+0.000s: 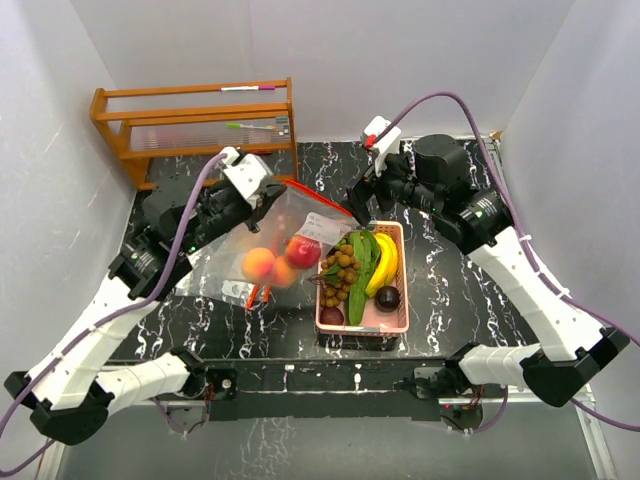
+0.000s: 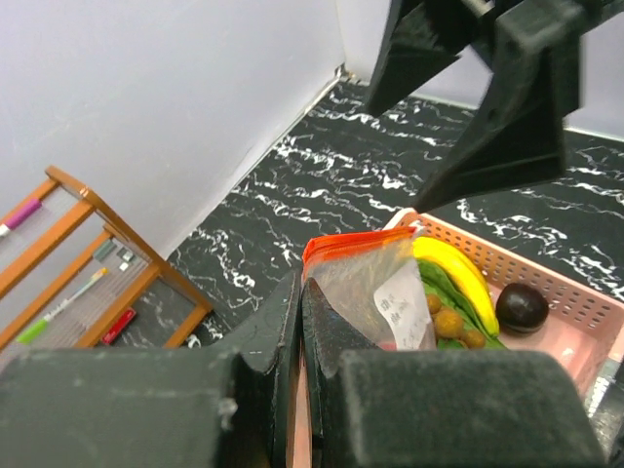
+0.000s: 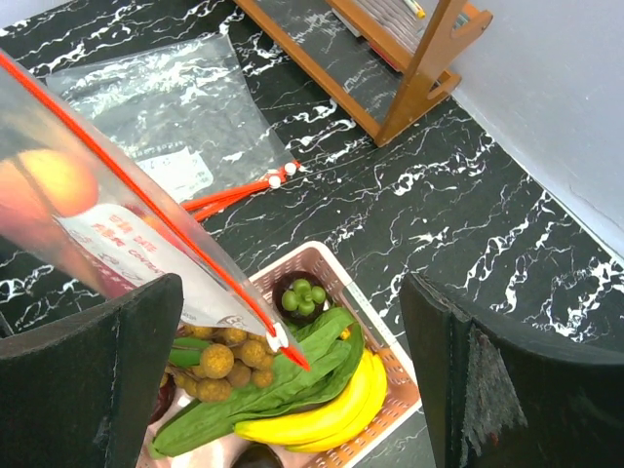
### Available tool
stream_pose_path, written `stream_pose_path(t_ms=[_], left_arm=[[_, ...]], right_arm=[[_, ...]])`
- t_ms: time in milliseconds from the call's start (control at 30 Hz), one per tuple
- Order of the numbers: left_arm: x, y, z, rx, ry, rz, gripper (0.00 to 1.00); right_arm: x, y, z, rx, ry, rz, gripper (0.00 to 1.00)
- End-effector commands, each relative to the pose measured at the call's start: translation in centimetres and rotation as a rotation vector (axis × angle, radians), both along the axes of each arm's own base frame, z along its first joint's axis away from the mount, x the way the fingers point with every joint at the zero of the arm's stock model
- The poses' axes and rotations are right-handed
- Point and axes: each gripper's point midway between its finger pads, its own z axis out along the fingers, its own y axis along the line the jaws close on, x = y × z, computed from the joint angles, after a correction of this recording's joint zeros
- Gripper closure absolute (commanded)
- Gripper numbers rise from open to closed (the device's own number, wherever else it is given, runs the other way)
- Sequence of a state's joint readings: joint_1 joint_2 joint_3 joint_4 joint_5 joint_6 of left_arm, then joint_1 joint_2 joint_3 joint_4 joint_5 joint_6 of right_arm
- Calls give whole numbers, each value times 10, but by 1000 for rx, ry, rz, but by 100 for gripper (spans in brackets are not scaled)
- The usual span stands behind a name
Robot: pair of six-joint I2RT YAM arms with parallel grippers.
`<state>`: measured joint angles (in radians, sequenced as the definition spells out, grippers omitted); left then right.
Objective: Place the food in the zip-top bag and seal the zipper
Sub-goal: Zip the zipper food storage bag, then place the zipper food storage bag at the center of the board.
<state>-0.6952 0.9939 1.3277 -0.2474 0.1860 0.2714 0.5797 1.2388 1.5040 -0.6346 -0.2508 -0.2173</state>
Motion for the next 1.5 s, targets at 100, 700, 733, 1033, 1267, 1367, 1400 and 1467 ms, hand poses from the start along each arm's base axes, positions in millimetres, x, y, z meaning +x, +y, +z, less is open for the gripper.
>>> stream_pose_path(t_ms=[100,700,733,1033,1267,1367,1400,1467], left_arm=[[59,-1,-27,27,57,215,100],[141,-35,-71,-12,23,369,100],[145,-37,-71,-14,16,370,100],[177,-53,-45,-64,-100,407,100],[197,-52,-66,-95,-125,458,100],[209,-55,-103,-29,-49,486,100],[211,-54,-115,-9,-27,498,100],[211,-55,-133,25,4,492,100]], right_arm=[[6,-3,15,79,-19,-69,2],[-14,-25,1,116,-19,-127,2],[-14,-24,0,117,-15,-128,2],[-11,-24,-7,117,-1,-140,2],[-10,-25,-12,105,5,-148,2],[-9,-25,-17,100,13,-150,2],[-9,-25,-19,98,18,-150,2],[-10,-24,-22,97,25,-149,2]])
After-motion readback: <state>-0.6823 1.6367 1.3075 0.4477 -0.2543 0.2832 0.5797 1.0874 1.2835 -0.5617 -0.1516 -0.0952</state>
